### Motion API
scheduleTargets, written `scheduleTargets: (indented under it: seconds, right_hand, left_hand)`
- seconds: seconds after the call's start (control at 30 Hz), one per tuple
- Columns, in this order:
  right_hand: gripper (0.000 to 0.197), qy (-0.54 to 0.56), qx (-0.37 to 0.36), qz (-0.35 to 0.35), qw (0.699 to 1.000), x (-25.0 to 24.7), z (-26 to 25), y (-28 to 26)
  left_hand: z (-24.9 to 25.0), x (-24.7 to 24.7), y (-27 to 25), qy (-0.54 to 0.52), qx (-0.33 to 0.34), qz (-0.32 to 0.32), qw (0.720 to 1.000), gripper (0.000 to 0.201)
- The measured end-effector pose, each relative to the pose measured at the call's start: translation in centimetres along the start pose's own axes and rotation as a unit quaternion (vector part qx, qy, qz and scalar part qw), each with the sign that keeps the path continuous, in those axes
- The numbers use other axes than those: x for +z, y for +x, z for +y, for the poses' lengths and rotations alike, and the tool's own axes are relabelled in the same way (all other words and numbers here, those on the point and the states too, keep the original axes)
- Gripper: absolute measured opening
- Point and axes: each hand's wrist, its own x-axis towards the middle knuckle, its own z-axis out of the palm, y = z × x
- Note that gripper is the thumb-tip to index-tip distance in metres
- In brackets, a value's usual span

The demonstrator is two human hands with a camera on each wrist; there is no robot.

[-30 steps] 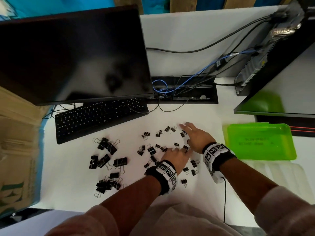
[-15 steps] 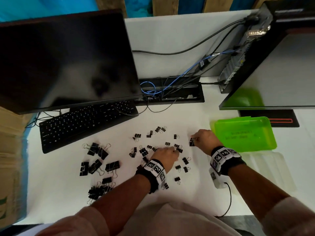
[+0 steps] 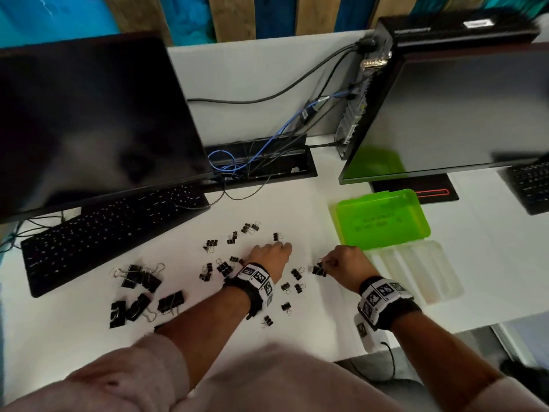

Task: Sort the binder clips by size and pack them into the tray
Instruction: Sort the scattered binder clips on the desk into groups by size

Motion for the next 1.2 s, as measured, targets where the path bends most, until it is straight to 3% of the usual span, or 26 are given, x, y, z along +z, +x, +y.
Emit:
scheduleTargets:
  seconds: [0.17, 0.37, 0.6, 0.7, 0.8, 0.87, 0.93, 1.07, 1.2]
  right_hand:
    - [0.008, 0.016, -0.01, 0.043, 0.999, 0.0, 0.1, -1.0]
    - [0.008, 0.076, -0.04, 0.033, 0.996, -0.2, -2.9, -0.2]
    - [0.005, 0.114, -0.146, -0.089, 0.979, 2.9, -9.6, 0.1]
    - [0.011, 0.046, -0.233, -0.15, 0.96, 5.8, -13.1, -1.0]
    - [0.018, -0.017, -0.285, -0.224, 0.932, 9.2, -16.0, -1.9]
    - [0.023, -0.07, -0.308, -0.252, 0.915, 11.2, -17.6, -2.3]
    - [0.026, -0.11, -0.328, -0.259, 0.902, 12.5, -19.1, -2.5]
    - [0.027, -0.146, -0.347, -0.252, 0.891, 14.2, -20.9, -2.4]
    - [0.029, -0.109, -0.353, -0.26, 0.892, 15.2, -20.5, -2.6]
  left_hand:
    - [0.1, -0.8, -0.8, -0.062, -0.004, 0.0, 0.998, 0.023]
    - [-1.0, -2.6, -5.1, -0.215, -0.052, 0.075, 0.972, 0.011]
    - [-5.3, -1.7, -13.7, -0.324, -0.165, 0.125, 0.923, 0.01]
    - [-7.8, 0.3, -18.1, -0.384, -0.232, 0.117, 0.886, 0.002]
    - [-9.2, 2.8, -22.5, -0.425, -0.271, 0.12, 0.856, 0.015]
    - [-9.6, 4.2, -24.7, -0.431, -0.29, 0.13, 0.844, 0.013]
    - [-9.8, 5.5, -26.1, -0.422, -0.296, 0.136, 0.846, 0.003]
    - [-9.8, 7.1, -26.7, -0.391, -0.285, 0.152, 0.862, 0.008]
    - [-9.6, 8.2, -26.8, -0.381, -0.277, 0.132, 0.872, 0.016]
